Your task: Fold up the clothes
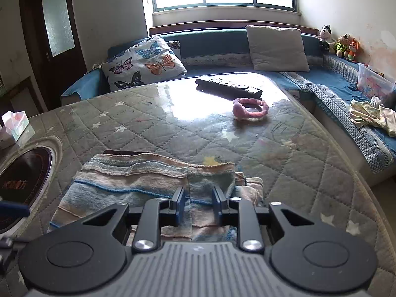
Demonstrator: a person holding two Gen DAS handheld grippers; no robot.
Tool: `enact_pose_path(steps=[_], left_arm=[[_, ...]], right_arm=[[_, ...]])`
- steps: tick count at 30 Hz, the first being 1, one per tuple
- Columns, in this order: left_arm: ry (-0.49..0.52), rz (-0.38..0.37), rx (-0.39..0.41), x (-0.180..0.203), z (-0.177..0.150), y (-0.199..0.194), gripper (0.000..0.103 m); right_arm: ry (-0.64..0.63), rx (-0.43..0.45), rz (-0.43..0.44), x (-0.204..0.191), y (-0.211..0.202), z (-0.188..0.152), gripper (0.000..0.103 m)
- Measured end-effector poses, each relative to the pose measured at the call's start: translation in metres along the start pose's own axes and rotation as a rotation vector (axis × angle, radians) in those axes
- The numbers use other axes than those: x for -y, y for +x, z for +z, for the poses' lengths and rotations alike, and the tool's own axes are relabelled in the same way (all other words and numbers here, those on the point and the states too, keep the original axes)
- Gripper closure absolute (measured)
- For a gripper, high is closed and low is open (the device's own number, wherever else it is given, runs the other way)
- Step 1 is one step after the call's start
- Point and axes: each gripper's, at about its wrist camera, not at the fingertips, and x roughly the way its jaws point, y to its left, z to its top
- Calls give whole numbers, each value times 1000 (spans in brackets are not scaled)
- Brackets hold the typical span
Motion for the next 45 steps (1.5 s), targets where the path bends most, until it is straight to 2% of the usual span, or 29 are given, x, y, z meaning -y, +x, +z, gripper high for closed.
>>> enact_pose_path(steps=[7, 14, 20, 23, 26, 33, 34, 42, 45], left_arm=[[-3, 46, 1, -7, 23, 28, 23], [-11, 40, 42, -12, 33, 22, 24], [6, 102, 7, -21, 31, 38, 23], [-29, 99, 23, -27, 37, 35, 24], [-49, 58, 40, -27, 42, 27, 24], [29, 37, 18, -5, 22, 20, 23], [35, 38, 14, -3, 19, 19, 23], [75, 44, 16, 11, -7, 1, 22], [88, 39, 12, 15, -18, -6, 22]], right_arm=[[1, 0, -3, 2, 2, 2, 79], [-7, 18, 10, 5, -1, 9, 79], [12, 6, 0, 11, 12, 12, 79], [13, 9, -5, 12, 12, 15, 79], [7, 9, -8, 12, 12, 17, 79], [-32, 1, 21, 1, -10, 7, 75], [-45, -1, 30, -3, -16, 3, 71], [-178, -36, 95, -37, -55, -37, 65], [-214, -35, 95, -48, -69, -51, 59]])
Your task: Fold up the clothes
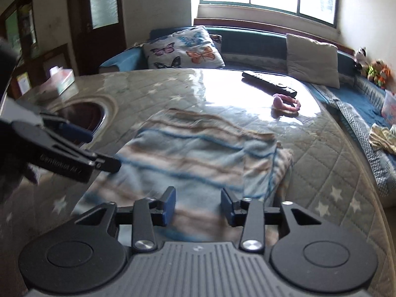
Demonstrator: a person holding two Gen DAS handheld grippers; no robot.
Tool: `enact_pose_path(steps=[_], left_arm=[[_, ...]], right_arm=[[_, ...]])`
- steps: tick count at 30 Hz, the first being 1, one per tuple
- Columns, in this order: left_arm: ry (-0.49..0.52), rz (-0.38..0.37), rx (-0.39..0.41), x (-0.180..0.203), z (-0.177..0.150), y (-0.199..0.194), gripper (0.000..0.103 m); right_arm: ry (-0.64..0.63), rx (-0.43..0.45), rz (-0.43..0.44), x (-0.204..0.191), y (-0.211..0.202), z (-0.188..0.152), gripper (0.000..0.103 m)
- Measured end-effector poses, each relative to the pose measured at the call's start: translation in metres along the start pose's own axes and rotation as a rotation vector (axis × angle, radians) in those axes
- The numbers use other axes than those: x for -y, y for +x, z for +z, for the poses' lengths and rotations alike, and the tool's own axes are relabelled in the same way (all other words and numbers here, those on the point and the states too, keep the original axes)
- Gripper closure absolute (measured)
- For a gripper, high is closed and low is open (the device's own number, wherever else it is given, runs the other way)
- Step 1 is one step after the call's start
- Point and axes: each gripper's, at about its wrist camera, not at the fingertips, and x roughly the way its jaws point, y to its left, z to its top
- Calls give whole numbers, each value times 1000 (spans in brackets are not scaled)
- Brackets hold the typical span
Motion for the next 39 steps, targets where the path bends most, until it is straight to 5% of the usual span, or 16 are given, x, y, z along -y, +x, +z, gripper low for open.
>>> enact_pose_path(steps=[7, 15, 22, 39], left_arm=[[0, -22, 6, 5, -23, -23, 20], [-17, -58, 28, 4, -49, -44, 15], [-20, -88, 79, 7, -64, -60, 0], [-34, -133, 112, 14, -89, -83, 0]], right_arm=[[-72, 16, -60, -28, -23, -29, 55], [39, 41, -93, -26, -42, -56, 51], [126, 71, -127, -26, -55, -66, 29], [199, 116, -221, -53, -76, -79, 0]])
